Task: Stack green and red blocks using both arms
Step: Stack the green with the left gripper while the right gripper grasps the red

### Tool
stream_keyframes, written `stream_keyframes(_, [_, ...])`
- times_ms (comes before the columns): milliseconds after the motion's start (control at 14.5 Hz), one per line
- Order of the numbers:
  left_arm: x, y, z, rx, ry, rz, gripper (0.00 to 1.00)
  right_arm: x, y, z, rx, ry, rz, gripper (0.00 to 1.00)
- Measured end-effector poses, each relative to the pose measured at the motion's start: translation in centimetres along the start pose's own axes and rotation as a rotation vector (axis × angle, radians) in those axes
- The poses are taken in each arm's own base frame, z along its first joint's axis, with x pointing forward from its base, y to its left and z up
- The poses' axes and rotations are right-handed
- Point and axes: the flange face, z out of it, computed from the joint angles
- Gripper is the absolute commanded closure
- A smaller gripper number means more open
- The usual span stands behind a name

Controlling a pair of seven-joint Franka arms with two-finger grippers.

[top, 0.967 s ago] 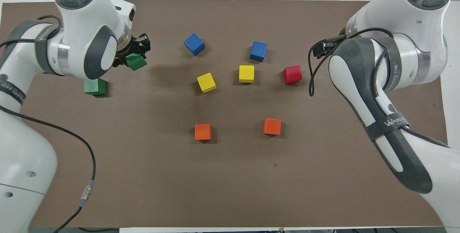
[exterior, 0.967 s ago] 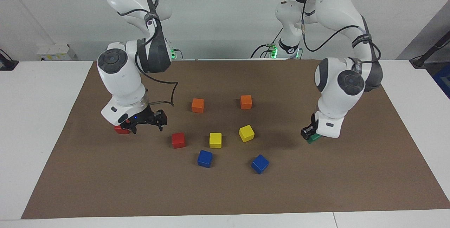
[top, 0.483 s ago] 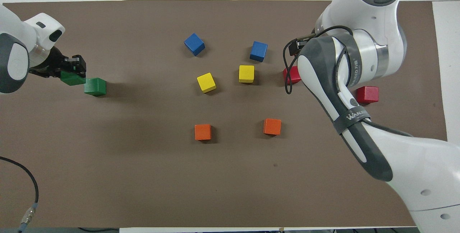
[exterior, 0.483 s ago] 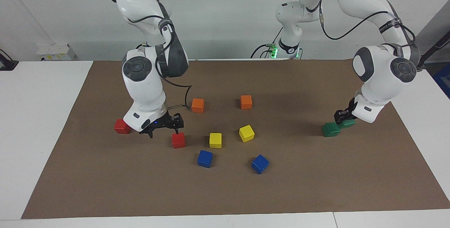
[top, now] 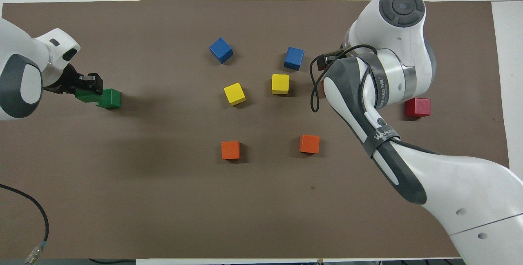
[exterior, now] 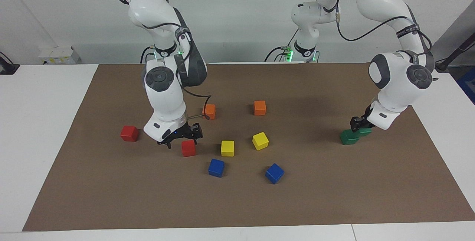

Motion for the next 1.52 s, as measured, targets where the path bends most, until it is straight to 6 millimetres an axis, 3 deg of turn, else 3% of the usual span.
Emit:
stream_keyframes(691, [-0.2, -0.2, 1.1, -0.065, 0.038, -0.028, 1.0, -3.1, -0.1, 5.5, 0.002, -0.002, -0.006, 0.0])
stream_keyframes(1036, [-0.2, 0.0, 1.3, -0.064, 0.046, -0.006, 1.0, -3.7, -0.4, 6.5, 0.003, -0.002, -0.012, 0.0])
stream_keyframes(1519, [-0.3, -0.2, 1.4, -0.061, 0.045, 0.006, 1.0, -4.2, -2.7, 7.4, 0.007, 0.018, 0.001, 0.0])
